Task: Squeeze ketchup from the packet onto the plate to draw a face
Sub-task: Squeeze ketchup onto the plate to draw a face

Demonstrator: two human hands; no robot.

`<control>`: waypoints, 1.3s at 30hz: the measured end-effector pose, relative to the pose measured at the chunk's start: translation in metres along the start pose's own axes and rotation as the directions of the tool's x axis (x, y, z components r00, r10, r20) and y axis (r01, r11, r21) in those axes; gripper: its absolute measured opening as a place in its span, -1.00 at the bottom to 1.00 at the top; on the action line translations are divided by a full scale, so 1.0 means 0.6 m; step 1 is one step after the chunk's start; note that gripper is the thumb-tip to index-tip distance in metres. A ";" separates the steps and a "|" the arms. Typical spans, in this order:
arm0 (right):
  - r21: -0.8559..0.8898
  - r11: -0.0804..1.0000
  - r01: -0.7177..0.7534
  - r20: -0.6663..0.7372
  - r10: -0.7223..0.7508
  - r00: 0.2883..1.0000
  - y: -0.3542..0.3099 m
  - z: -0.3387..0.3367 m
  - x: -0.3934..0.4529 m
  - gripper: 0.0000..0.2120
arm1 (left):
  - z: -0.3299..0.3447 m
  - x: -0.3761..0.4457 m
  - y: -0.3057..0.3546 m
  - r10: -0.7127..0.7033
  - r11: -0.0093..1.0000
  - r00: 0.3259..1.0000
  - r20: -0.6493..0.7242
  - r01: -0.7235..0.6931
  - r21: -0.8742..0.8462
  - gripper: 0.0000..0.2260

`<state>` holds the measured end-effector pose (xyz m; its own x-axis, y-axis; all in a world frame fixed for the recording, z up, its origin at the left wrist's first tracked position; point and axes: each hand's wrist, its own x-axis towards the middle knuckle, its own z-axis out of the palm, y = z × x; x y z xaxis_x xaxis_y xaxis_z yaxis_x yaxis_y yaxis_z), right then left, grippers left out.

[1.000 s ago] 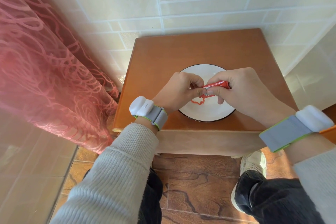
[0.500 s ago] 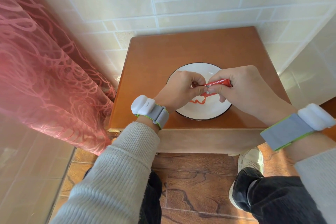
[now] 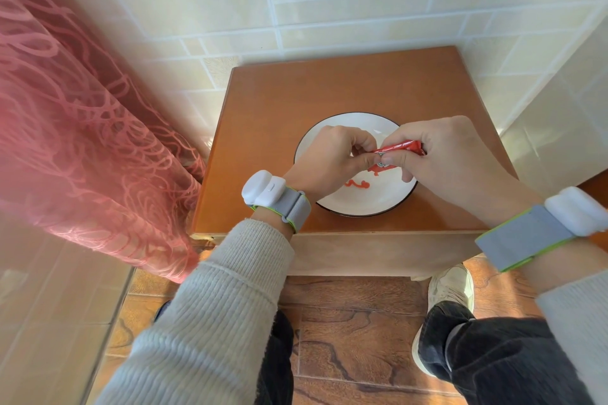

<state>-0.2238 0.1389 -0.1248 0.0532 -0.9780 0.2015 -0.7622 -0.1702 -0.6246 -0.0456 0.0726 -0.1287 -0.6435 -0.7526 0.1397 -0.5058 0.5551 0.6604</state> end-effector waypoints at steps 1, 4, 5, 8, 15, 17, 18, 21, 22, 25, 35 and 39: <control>-0.001 1.000 0.002 -0.002 -0.002 1.000 0.001 -0.001 0.000 -0.92 | 0.000 0.000 0.001 0.001 1.000 1.000 -0.003 -0.001 0.001 -0.91; -0.001 1.000 0.003 -0.009 -0.003 1.000 0.001 -0.001 0.000 -0.92 | 0.001 0.000 0.002 0.003 1.000 1.000 -0.007 -0.003 -0.002 -0.91; -0.002 1.000 0.003 -0.009 -0.003 1.000 0.001 0.000 0.000 -0.93 | 0.000 0.000 0.002 0.002 1.000 1.000 -0.006 -0.002 -0.003 -0.91; -0.001 1.000 0.000 -0.007 0.000 1.000 0.000 0.001 0.001 -0.93 | 0.000 0.001 0.000 -0.008 1.000 1.000 -0.004 0.008 -0.006 -0.91; 0.008 1.000 0.002 -0.005 -0.002 1.000 0.000 0.007 0.003 -0.95 | -0.002 -0.001 -0.003 -0.009 1.000 1.000 0.001 0.009 0.010 -0.91; 0.004 1.000 0.013 -0.002 -0.013 1.000 -0.001 0.010 0.005 -0.95 | -0.004 -0.002 -0.007 -0.014 1.000 1.000 0.006 0.014 0.020 -0.91; 0.004 1.000 0.019 -0.002 -0.019 1.000 -0.001 0.011 0.006 -0.95 | -0.005 -0.002 -0.008 -0.019 1.000 1.000 0.006 0.018 0.025 -0.90; 0.007 1.000 0.027 -0.005 -0.027 1.000 -0.002 0.013 0.008 -0.95 | -0.006 -0.002 -0.011 -0.022 0.999 1.000 0.001 0.022 0.029 -0.91; 0.004 1.000 0.031 -0.007 -0.031 1.000 -0.002 0.014 0.009 -0.95 | -0.006 -0.002 -0.012 -0.020 0.999 1.000 0.000 0.020 0.030 -0.91; 0.001 0.999 0.034 -0.013 -0.034 0.999 0.000 0.014 0.008 -0.95 | -0.005 -0.002 -0.011 -0.018 1.000 1.000 -0.001 0.018 0.024 -0.91; -0.016 0.999 0.039 -0.023 -0.039 0.999 0.006 0.007 0.004 -0.96 | 0.002 0.002 -0.003 -0.008 1.000 1.000 -0.020 0.008 0.020 -0.90; -0.022 0.999 0.044 -0.032 -0.045 0.998 0.009 0.004 0.004 -0.95 | 0.005 0.005 -0.001 0.005 1.000 0.999 -0.032 -0.004 0.030 -0.91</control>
<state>-0.2264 0.1353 -0.1294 0.0663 -0.9651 0.2534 -0.7731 -0.2102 -0.5984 -0.0487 0.0711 -0.1311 -0.6274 -0.7606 0.1669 -0.5197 0.5686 0.6377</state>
